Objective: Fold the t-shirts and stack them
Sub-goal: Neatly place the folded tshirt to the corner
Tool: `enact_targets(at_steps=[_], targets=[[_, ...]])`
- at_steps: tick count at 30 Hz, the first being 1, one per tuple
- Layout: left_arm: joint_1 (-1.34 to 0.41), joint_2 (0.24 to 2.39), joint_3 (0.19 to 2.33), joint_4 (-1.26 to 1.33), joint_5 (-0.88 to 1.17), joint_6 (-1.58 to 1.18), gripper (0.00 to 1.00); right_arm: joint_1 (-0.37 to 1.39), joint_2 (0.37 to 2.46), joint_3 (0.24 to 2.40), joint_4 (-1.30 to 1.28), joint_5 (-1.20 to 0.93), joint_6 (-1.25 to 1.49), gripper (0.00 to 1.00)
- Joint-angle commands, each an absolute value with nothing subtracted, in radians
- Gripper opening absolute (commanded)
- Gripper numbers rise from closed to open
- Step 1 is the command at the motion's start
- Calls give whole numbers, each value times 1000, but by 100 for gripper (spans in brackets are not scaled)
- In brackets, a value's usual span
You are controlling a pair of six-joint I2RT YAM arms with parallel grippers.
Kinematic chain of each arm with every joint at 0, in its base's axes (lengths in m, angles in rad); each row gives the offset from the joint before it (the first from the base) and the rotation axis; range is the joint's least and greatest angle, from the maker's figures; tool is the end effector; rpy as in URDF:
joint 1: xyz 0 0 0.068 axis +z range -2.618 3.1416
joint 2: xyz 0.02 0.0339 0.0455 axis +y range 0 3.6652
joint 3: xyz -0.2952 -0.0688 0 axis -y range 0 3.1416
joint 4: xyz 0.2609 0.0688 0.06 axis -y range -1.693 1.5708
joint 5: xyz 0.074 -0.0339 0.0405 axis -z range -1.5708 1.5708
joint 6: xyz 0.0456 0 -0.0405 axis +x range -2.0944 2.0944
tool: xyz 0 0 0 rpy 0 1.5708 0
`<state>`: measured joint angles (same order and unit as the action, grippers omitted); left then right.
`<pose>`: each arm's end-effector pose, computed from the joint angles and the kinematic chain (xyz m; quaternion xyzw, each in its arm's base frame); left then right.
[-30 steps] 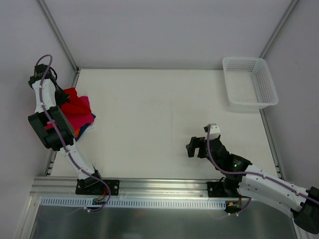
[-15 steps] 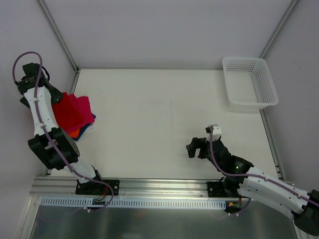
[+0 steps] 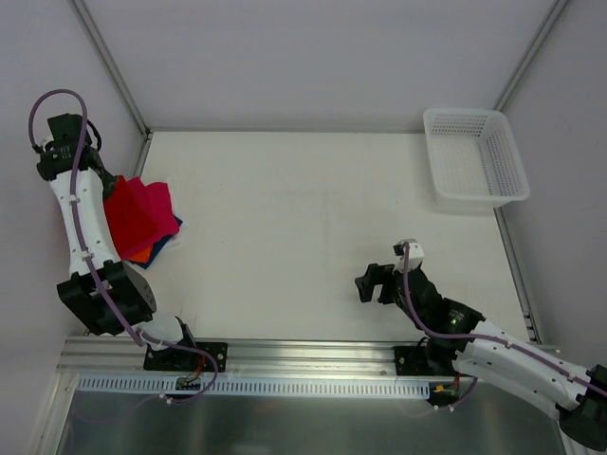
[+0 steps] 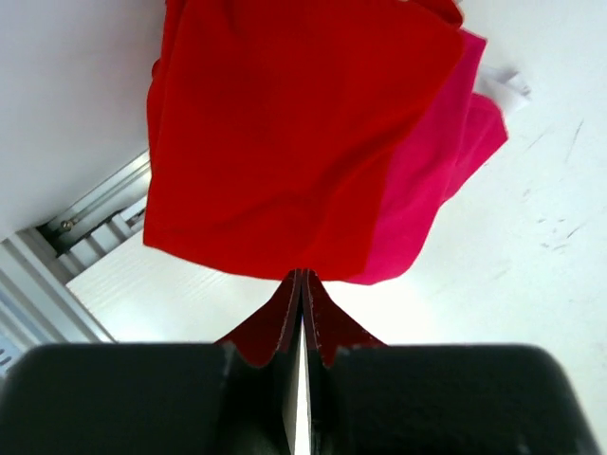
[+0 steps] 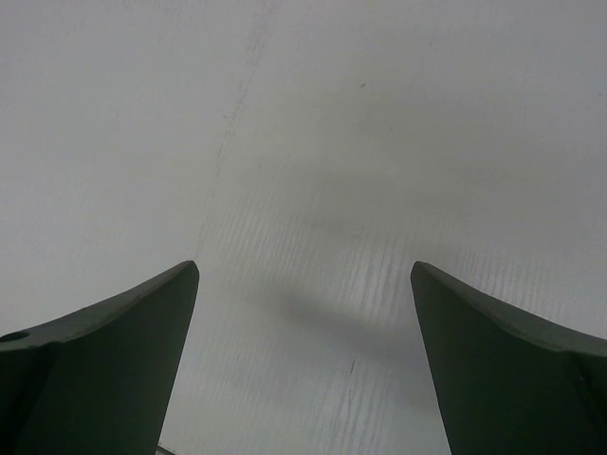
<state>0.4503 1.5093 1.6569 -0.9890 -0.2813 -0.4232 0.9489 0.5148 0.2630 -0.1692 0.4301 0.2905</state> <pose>0.2912 0.1549 0.4180 -0.4366 0.8170 0.1357 0.3513 0.0947 0.0995 0.2048 -0.1553 0.8134 0.1627 0.5365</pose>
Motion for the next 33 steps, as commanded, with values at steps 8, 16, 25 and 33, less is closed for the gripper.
enact_targets(at_steps=[8, 16, 25, 33], targets=[[445, 1626, 1623, -994, -400, -534, 0, 960, 492, 265, -184, 443, 314, 99], [437, 1811, 1470, -962, -468, -611, 0, 965, 491, 255, -149, 422, 336, 99], [381, 1790, 1468, -913, -412, -581, 0, 968, 531, 281, -175, 422, 331, 100], [125, 1205, 1614, -908, -457, -577, 0, 973, 594, 344, -173, 425, 313, 99]])
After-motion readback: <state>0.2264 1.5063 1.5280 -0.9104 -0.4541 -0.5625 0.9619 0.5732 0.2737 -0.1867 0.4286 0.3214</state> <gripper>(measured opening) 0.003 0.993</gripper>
